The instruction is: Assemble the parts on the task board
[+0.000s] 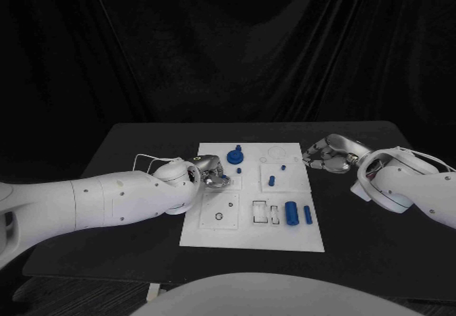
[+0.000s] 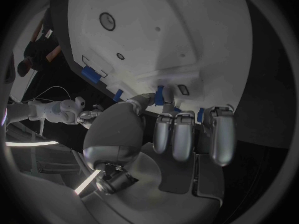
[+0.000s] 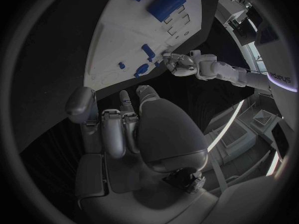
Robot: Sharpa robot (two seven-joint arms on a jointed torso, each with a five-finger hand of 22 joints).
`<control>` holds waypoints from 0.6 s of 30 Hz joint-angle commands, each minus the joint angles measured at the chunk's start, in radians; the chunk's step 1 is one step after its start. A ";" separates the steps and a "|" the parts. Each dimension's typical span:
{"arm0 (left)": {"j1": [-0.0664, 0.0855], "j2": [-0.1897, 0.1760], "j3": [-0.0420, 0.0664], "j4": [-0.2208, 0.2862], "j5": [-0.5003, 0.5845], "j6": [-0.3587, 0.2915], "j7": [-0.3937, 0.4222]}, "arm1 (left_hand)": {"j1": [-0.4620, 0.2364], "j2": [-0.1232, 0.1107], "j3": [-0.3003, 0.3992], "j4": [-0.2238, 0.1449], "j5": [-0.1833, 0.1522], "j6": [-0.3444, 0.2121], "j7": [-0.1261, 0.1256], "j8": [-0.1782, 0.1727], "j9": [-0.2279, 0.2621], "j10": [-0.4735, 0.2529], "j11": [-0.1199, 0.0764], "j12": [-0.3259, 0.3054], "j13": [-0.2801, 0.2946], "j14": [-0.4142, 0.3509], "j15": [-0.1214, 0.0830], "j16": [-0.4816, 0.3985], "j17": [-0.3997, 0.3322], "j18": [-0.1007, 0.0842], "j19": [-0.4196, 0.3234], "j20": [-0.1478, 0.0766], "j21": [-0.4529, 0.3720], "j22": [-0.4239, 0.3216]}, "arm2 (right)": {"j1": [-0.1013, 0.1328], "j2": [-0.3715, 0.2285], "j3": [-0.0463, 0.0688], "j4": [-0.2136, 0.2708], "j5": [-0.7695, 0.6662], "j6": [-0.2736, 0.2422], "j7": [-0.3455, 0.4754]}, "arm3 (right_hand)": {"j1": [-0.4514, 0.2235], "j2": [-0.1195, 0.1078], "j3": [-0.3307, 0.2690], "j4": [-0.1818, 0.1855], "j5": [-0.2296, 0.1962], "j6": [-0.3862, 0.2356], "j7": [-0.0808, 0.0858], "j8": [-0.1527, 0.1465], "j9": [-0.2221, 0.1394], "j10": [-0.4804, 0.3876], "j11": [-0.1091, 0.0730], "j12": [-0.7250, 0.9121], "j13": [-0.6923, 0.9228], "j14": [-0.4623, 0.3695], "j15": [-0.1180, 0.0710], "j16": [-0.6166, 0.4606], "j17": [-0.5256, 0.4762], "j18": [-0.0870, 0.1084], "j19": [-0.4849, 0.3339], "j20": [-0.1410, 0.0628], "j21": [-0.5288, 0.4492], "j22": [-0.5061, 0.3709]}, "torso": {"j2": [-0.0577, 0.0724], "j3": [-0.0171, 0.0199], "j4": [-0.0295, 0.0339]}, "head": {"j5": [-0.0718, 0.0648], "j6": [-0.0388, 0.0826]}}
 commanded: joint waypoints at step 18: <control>-0.007 -0.006 -0.001 0.010 -0.002 0.038 -0.021 | -0.004 0.014 0.000 0.006 -0.012 0.016 -0.005 -0.005 -0.007 0.107 -0.008 -0.001 0.263 0.106 -0.007 0.003 0.263 0.003 0.029 -0.009 0.001 0.220 | -0.004 0.001 0.001 0.001 -0.005 0.010 -0.014 | 0.009 -0.003 0.006 0.002 0.004 0.000 -0.003 0.001 0.000 0.076 -0.007 -0.004 0.229 0.077 -0.005 -0.004 0.173 0.009 -0.004 -0.004 -0.007 0.114 | 0.001 0.0004 0.0005 | 0.001 0.000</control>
